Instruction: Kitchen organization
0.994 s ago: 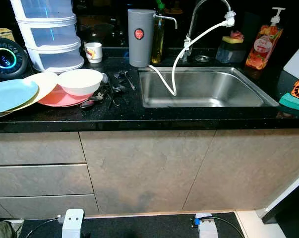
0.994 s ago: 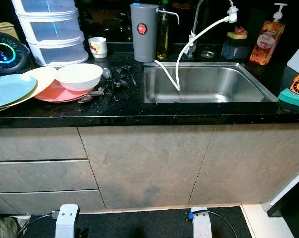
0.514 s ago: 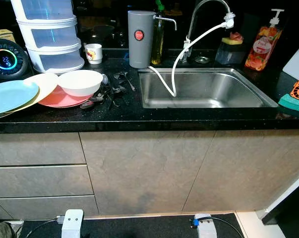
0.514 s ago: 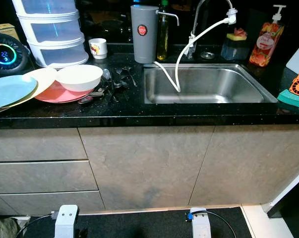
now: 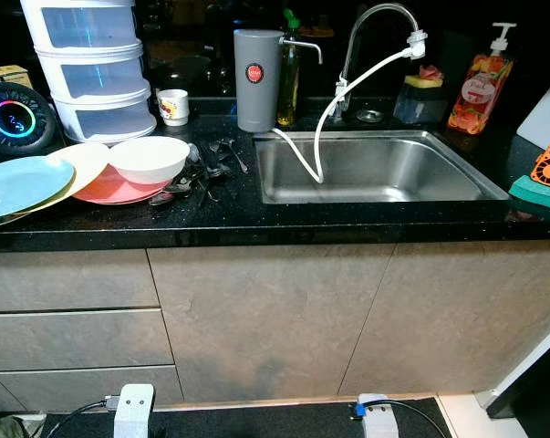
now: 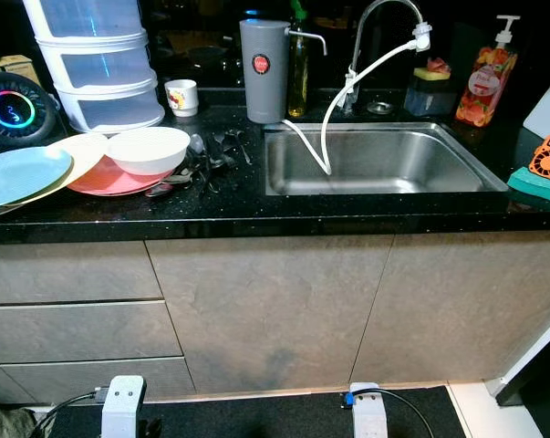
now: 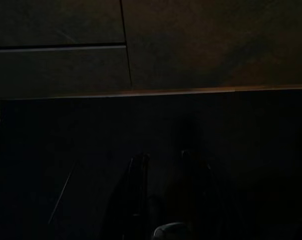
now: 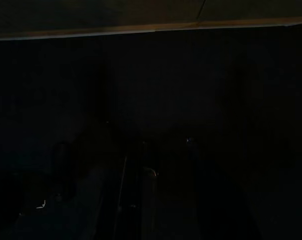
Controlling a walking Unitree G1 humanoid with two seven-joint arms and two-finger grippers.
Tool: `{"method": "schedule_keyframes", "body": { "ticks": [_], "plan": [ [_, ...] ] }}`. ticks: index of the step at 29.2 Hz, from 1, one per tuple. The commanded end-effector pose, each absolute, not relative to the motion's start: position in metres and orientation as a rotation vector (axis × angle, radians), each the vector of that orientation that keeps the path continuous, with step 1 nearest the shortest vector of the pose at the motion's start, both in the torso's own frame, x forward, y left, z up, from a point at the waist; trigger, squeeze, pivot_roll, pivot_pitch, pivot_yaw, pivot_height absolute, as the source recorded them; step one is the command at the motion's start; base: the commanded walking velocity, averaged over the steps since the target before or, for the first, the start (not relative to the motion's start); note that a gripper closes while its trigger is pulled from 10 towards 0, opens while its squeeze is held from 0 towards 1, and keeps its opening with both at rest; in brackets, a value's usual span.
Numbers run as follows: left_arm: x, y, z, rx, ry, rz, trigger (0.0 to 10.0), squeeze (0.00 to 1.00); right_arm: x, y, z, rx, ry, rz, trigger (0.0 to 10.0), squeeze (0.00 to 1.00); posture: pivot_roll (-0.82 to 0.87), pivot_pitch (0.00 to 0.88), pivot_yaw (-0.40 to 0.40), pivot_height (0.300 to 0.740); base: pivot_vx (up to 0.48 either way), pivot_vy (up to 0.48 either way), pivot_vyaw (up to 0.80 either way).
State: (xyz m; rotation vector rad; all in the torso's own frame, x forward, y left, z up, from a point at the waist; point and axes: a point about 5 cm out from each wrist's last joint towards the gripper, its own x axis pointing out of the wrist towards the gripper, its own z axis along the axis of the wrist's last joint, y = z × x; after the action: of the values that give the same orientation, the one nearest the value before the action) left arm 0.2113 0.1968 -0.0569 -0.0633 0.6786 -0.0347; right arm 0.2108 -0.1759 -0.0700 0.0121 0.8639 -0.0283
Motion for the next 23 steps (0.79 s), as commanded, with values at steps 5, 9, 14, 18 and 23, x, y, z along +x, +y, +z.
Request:
{"method": "schedule_keyframes", "body": {
  "ticks": [5, 9, 14, 18, 23],
  "plan": [
    [0.2105, 0.2049, -0.0561, -0.037, 0.687, -0.042, 10.0, 0.00, 0.2039, -0.1700, -0.0749, 0.043, 0.898, -0.033, 10.0, 0.00, 0.08, 0.025, 0.032, 0.740, 0.000, 0.000, 0.00],
    [0.2094, 0.2070, -0.0563, -0.033, 0.690, -0.043, 10.0, 0.00, 0.2034, -0.1683, -0.0753, 0.049, 0.898, -0.033, 10.0, 0.00, 0.08, 0.034, 0.038, 0.740, 0.000, 0.000, 0.00],
    [0.2085, 0.2043, -0.0574, -0.040, 0.692, -0.038, 10.0, 0.00, 0.2019, -0.1726, -0.0758, 0.046, 0.902, -0.036, 10.0, 0.00, 0.08, 0.035, 0.025, 0.740, 0.000, 0.000, 0.00],
    [0.2081, 0.2026, -0.0582, -0.046, 0.694, -0.034, 10.0, 0.00, 0.2027, -0.1750, -0.0752, 0.040, 0.902, -0.039, 10.0, 0.00, 0.07, 0.033, 0.022, 0.740, 0.000, 0.000, 0.00],
    [0.2089, 0.2020, -0.0583, -0.049, 0.698, -0.032, 10.0, 0.00, 0.2037, -0.1746, -0.0747, 0.039, 0.899, -0.036, 10.0, 0.00, 0.06, 0.030, 0.018, 0.740, 0.000, 0.000, 0.00]
  ]
}}
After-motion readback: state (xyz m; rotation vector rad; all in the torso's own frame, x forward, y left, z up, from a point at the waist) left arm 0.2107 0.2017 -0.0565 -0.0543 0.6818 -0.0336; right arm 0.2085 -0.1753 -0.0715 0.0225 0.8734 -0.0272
